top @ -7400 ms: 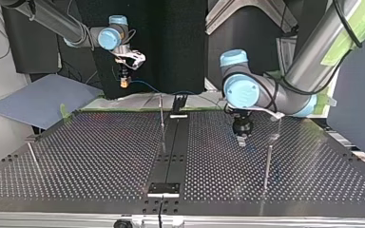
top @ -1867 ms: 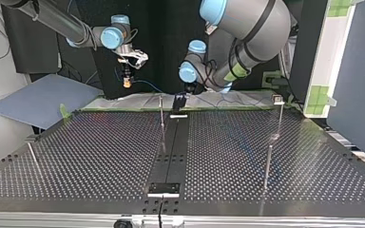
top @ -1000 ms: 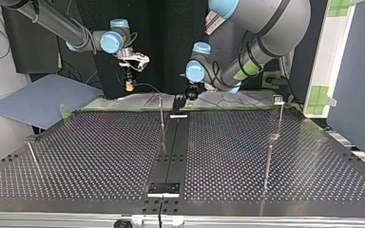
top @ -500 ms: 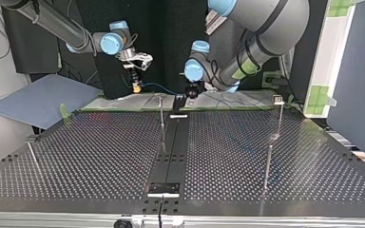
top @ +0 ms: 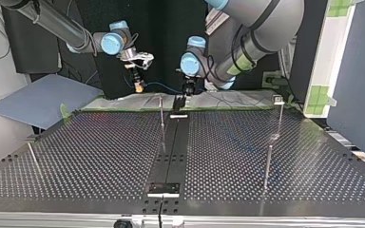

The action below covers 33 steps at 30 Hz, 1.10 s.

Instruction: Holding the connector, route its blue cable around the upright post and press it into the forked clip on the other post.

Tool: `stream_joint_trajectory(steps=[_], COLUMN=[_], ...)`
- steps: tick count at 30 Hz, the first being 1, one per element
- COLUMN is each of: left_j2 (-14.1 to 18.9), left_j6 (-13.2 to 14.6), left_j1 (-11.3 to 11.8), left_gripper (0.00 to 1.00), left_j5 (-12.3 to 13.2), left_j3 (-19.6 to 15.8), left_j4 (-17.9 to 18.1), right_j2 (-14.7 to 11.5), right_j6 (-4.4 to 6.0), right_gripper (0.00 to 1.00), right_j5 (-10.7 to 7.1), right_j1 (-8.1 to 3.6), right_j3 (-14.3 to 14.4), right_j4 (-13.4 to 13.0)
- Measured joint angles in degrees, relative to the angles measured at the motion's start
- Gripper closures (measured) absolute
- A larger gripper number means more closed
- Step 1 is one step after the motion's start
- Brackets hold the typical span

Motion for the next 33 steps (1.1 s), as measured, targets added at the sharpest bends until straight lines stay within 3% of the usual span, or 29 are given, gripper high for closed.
stream_joint_trajectory(steps=[7, 14, 25, 26, 27, 29, 30, 32, 33], left_j2=[0.0, 0.0, 0.0, 0.0, 0.0, 0.0, 0.0, 0.0, 0.0], left_j6=[-1.9, -2.0, 2.6, 3.1, 3.7, 4.5, 4.9, 5.8, 6.2], left_j1=[-0.6, -0.8, -0.9, -0.9, -0.9, -1.0, -1.0, -1.1, -1.1], left_gripper=[0.02, 0.02, 0.02, 0.1, 0.1, 0.31, 0.31, 0.48, 0.48], left_j5=[-0.1, -0.1, -1.6, -1.6, -1.7, -1.7, -1.8, -2.0, -2.1], left_j3=[0.0, 0.0, 0.0, 0.0, 0.0, 0.0, 0.0, -0.1, -0.1], left_j4=[0.2, 0.5, 1.1, 1.2, 1.3, 1.5, 1.7, 2.0, 2.2], right_j2=[0.0, 0.0, 0.1, 0.1, 0.1, 0.1, 0.1, 0.0, 0.1], right_j6=[0.04, 0.01, 0.04, 0.02, 0.0, -0.02, -0.03, -0.04, -0.04], right_gripper=[1.0, 1.0, 1.0, 1.0, 1.0, 1.0, 1.0, 1.0, 1.0], right_j5=[-0.58, -0.61, -0.62, -0.61, -0.61, -0.61, -0.62, -0.61, -0.61], right_j1=[0.04, 0.12, 0.28, 0.29, 0.29, 0.3, 0.3, 0.35, 0.38], right_j3=[0.0, 0.0, 0.0, 0.0, 0.0, 0.0, 0.0, 0.0, 0.0], right_j4=[0.0, 0.1, 0.0, 0.0, 0.1, 0.1, 0.2, 0.2, 0.2])
